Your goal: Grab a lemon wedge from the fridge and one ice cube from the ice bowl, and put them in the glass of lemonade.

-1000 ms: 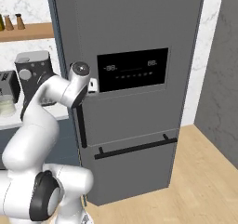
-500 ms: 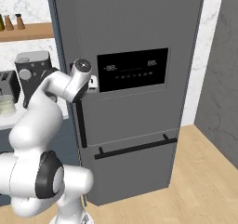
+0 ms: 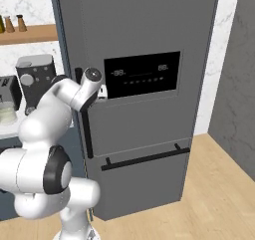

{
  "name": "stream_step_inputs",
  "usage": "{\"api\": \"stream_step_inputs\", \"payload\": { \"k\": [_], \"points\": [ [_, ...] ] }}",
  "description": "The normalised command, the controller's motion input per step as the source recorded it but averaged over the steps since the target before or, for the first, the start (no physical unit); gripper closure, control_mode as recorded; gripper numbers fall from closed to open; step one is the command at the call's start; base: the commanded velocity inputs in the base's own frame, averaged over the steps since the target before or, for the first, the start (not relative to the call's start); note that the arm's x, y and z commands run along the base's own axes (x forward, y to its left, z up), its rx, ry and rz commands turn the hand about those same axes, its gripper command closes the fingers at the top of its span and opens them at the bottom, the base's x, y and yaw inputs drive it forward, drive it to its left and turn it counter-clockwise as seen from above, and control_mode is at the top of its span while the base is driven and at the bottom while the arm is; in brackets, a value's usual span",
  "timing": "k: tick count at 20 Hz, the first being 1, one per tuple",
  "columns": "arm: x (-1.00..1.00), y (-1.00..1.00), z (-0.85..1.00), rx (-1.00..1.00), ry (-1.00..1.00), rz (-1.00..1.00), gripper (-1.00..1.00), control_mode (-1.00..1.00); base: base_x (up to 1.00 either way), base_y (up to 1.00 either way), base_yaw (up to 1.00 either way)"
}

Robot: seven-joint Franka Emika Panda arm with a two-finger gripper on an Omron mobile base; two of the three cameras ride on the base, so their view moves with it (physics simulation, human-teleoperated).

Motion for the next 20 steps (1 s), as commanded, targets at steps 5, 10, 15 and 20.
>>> {"api": "stream_step_inputs", "payload": {
  "k": [5,10,15,20],
  "points": [
    [0.16,0.12,-0.17,0.0,0.0,0.0,-1.0,-1.0,0.0,0.0,0.0],
    [0.06,0.2,-0.08,0.0,-0.02,0.0,-1.0,-1.0,0.0,0.0,0.0],
    [0.25,0.07,-0.15,0.0,-0.01,0.0,-1.0,-1.0,0.0,0.0,0.0],
    [0.2,0.02,-0.22,0.0,-0.05,0.0,-1.0,-1.0,0.0,0.0,0.0]
  ]
}}
